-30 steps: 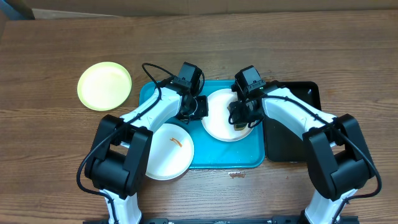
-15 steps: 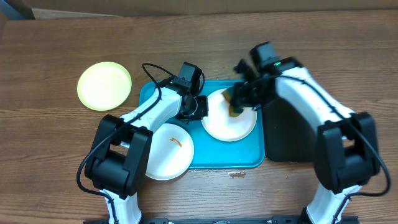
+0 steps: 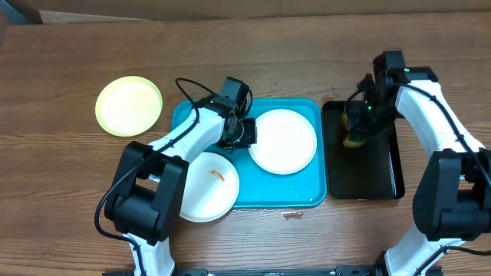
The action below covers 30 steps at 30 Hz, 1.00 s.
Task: Clean dirty plates on tray and stack at the side
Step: 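Return the sponge to the black tray, release it, and raise the right gripper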
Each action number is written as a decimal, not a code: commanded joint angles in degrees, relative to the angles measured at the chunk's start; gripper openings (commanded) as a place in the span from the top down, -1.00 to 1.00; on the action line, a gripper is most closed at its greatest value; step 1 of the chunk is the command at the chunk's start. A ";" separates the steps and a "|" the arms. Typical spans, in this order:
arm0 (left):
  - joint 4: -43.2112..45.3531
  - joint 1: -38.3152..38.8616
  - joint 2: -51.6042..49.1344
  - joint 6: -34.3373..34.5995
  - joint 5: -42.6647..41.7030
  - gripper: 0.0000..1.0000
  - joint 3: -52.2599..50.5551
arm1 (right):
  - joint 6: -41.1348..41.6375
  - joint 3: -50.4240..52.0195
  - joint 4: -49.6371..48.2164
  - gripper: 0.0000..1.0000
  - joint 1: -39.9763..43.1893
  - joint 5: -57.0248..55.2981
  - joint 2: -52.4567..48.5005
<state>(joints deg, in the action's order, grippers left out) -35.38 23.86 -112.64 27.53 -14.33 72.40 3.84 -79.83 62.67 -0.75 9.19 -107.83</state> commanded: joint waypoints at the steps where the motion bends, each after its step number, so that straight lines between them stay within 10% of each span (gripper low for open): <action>1: -0.13 -0.44 -0.50 0.57 0.76 0.81 0.17 | 2.21 5.09 -4.09 0.92 -0.28 -6.16 1.64; 16: 0.02 -0.44 -0.50 0.55 0.76 0.74 0.17 | 2.14 9.33 -12.68 0.21 -0.24 -8.09 1.66; 21: -0.02 -0.44 -0.50 0.57 0.76 0.72 0.17 | 2.14 8.92 -13.05 -0.38 -0.24 -8.09 1.64; 30: 0.00 -0.31 -0.50 0.55 0.76 0.70 0.17 | 2.21 12.24 -16.02 -0.43 -0.31 -8.07 1.64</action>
<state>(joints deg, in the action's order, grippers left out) -35.33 23.86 -112.64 27.53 -14.33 72.40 5.96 -69.34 48.18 -0.84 1.48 -107.53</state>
